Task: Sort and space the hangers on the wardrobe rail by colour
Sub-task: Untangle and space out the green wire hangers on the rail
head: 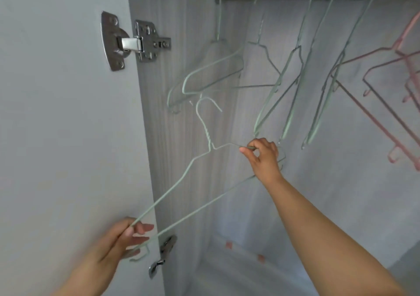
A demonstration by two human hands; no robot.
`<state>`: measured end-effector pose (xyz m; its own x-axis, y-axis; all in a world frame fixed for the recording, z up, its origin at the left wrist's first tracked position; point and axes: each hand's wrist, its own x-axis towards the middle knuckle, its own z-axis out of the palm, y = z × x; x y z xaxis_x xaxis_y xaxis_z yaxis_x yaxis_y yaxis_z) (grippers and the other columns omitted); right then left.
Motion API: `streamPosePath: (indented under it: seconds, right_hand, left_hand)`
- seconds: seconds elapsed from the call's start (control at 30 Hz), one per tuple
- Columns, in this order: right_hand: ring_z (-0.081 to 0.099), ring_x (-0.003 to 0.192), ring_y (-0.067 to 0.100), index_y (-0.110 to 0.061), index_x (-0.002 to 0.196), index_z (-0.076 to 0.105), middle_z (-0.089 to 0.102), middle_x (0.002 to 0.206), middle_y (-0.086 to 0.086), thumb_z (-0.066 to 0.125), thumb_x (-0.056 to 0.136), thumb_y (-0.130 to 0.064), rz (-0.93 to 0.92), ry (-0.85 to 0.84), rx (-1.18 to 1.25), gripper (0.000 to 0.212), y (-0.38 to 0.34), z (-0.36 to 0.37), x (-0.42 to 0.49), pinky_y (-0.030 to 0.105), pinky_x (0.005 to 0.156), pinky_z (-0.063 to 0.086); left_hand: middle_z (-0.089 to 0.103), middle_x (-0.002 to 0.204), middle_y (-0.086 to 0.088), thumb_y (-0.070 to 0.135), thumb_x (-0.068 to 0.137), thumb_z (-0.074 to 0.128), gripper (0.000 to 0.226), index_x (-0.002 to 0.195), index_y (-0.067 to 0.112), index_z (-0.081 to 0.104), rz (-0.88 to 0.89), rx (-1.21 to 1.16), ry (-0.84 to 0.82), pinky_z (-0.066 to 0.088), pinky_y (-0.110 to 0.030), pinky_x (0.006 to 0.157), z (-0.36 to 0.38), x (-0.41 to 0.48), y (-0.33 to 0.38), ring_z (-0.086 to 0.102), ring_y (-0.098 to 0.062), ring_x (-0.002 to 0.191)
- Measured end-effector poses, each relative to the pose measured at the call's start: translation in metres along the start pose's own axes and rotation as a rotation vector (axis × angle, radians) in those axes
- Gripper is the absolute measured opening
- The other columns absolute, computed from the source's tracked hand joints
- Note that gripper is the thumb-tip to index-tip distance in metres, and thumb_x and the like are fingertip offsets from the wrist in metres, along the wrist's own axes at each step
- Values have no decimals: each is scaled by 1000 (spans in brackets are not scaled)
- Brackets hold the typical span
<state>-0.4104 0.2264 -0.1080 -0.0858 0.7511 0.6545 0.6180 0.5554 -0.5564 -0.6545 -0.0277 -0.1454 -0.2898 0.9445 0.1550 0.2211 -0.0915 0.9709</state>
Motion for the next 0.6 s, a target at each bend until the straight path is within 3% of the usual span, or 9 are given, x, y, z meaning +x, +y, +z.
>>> streamPosePath:
  seconds: [0.07, 0.13, 0.23, 0.3, 0.37, 0.43, 0.5, 0.6]
  right_hand:
    - [53, 92, 16, -3, 81, 65, 67, 92, 11, 62, 78, -40, 53, 17, 47, 37, -7, 10, 5, 25, 87, 23]
    - [46, 110, 9, -5, 103, 63, 61, 114, 14, 60, 85, -33, 118, 17, 73, 33, -13, 21, 5, 20, 91, 19]
    - [22, 139, 27, -7, 140, 32, 28, 148, 18, 46, 93, -30, 315, -41, 126, 54, -40, 29, -5, 23, 109, 10]
    - [10, 145, 23, -7, 147, 10, 10, 156, 13, 37, 96, -30, 390, -94, 281, 62, -72, 26, -19, 26, 115, 4]
    - [7, 146, 13, -15, 148, 2, 2, 158, 2, 31, 95, -40, 341, -170, 481, 66, -108, 19, -38, 27, 119, 4]
    - [13, 144, 7, -23, 148, 2, 8, 157, -5, 28, 86, -61, 258, -255, 597, 78, -144, 13, -52, 29, 120, 11]
    - [32, 136, 7, -24, 144, 14, 32, 147, -6, 34, 76, -72, 180, -270, 561, 85, -169, 6, -51, 28, 115, 25]
    - [56, 98, 19, -13, 124, 35, 54, 104, -1, 45, 80, -44, 122, -85, 420, 54, -189, -9, -24, 27, 86, 44]
  left_hand:
    - [71, 96, 12, 48, 87, 39, 38, 66, 22, 57, 61, 4, 32, 56, -21, 65, 4, 0, 14, 69, -21, 80]
    - [70, 94, 15, 40, 89, 41, 29, 70, 28, 59, 147, 77, 102, 54, -17, 68, 11, -2, 24, 70, -16, 78]
    - [68, 78, 23, 43, 79, 35, 26, 75, 40, 61, 258, 215, 240, 45, -3, 63, 19, -5, 34, 67, 1, 69]
    - [67, 67, 24, 52, 73, 29, 31, 71, 43, 59, 295, 255, 316, 46, -7, 59, 22, -4, 38, 66, 1, 60]
    - [66, 66, 22, 57, 74, 26, 33, 69, 45, 57, 348, 288, 366, 50, -23, 57, 26, 0, 39, 66, -6, 54]
    - [64, 75, 18, 68, 77, 23, 41, 70, 44, 54, 410, 300, 407, 50, -31, 53, 32, 7, 46, 64, -5, 51]
    - [61, 82, 18, 71, 80, 18, 44, 74, 41, 51, 476, 353, 454, 47, -20, 50, 40, 19, 58, 59, 0, 51]
    - [56, 79, 18, 58, 82, 25, 30, 72, 42, 47, 526, 344, 436, 39, -6, 48, 49, 43, 86, 52, 16, 58]
